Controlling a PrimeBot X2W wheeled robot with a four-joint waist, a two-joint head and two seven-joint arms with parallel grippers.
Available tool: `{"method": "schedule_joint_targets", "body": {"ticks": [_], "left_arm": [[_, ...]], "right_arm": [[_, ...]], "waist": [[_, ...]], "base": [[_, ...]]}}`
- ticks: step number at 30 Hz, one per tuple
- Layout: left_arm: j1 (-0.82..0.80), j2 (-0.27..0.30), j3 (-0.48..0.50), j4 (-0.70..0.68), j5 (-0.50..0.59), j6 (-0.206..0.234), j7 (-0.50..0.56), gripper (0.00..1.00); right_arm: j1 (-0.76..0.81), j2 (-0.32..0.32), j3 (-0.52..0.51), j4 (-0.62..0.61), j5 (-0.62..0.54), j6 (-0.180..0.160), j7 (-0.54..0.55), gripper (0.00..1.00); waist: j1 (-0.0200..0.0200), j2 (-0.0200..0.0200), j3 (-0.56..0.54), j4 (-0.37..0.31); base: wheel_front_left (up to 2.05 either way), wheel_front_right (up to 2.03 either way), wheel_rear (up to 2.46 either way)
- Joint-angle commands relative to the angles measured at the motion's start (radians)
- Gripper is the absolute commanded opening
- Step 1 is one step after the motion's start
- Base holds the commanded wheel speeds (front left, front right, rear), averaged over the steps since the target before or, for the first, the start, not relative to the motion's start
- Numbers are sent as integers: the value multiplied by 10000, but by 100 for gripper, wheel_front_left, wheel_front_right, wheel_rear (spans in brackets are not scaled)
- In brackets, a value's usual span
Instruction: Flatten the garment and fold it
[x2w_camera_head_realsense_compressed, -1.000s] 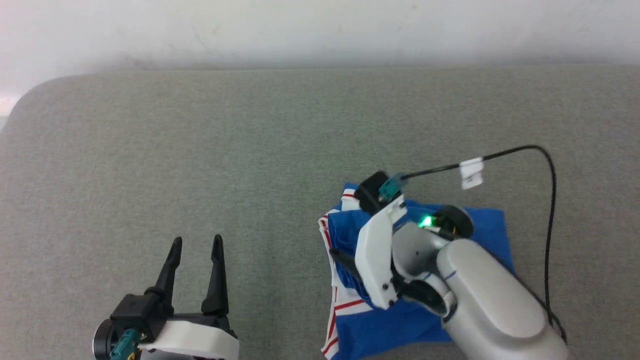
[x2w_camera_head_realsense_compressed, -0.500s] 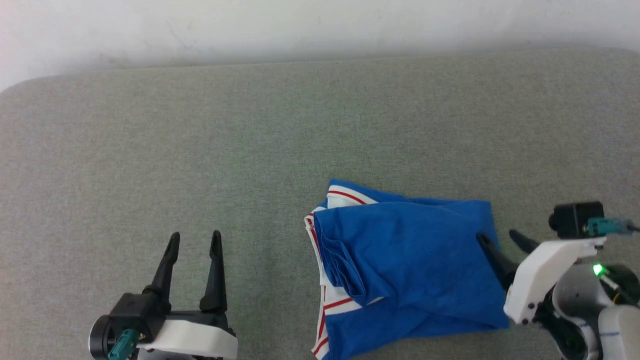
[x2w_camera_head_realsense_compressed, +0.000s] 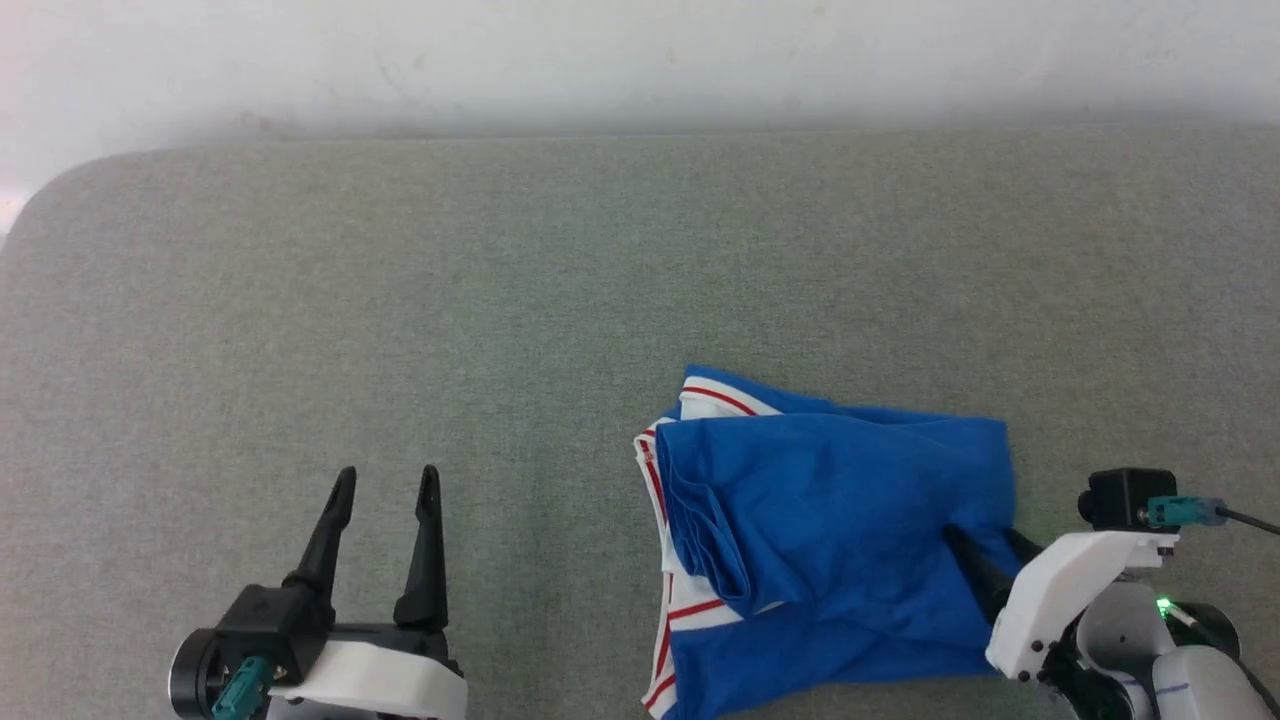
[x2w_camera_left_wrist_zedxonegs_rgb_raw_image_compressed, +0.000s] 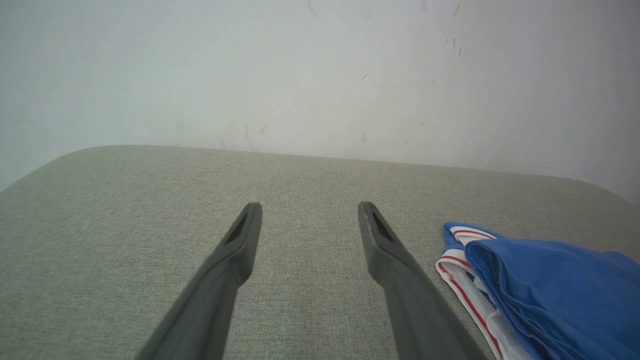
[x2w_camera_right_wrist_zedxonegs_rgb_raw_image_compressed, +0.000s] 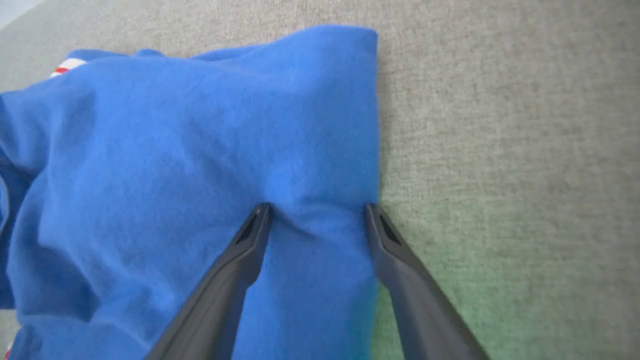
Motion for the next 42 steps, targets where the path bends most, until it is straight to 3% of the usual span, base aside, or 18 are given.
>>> {"method": "schedule_joint_targets", "body": {"ticks": [1, 2, 3, 4, 9, 16, 21, 31, 36, 42], "left_arm": [[9, 48, -28, -47, 53, -52, 13, 100], [-7, 55, -41, -48, 51, -52, 25, 100], [-17, 58, -52, -47, 41, -52, 31, 100], [-22, 57, -60, -44, 30, -50, 32, 100], [28, 52, -57, -107, -29, -4, 16, 100], [-104, 124, -46, -442, 12, 64, -12, 100], [-342, 231, -79, -701, 126, 120, 52, 100], [-981, 423, -206, -1168, 412, 227, 229, 100], [-1580, 609, -147, -1586, 716, 360, 205, 100], [-2259, 861, -136, -1965, 1076, 446, 266, 100]], "right_arm": [[-277, 51, -64, 392, -21, -7, -92, 100], [-384, 62, -89, 646, -7, -7, -150, 59], [-493, 71, -101, 864, -13, -7, -233, 42], [-590, 78, -94, 1044, -20, -7, -314, 0], [-1024, 92, 114, 1287, 117, -7, -576, 0], [-1744, -170, 227, 608, 13, -7, -352, 0], [-2325, -1105, 227, 102, -138, -7, 306, 0], [-3311, -3797, -48, -1032, -62, -7, 1934, 0], [-3881, -4719, -669, -1190, -160, -7, 1919, 0], [-4419, -5323, -1382, -438, -499, -7, 1369, 0]], "waist": [[1, 0, -21, 79], [1, 0, -32, 94], [1, 0, -45, 105], [1, 0, -65, 113], [1, 0, -141, 9], [1, 0, 11, -425], [1, 0, 327, -836], [1, 0, 1531, -1665], [1, 0, 2518, -1860], [1, 0, 3508, -1857]], "base": [[0, 0, 0], [0, 0, 0], [0, 0, 0], [0, 0, 0], [0, 0, 0], [0, 0, 0], [0, 0, 0], [0, 0, 0], [0, 0, 0], [0, 0, 0]]}}
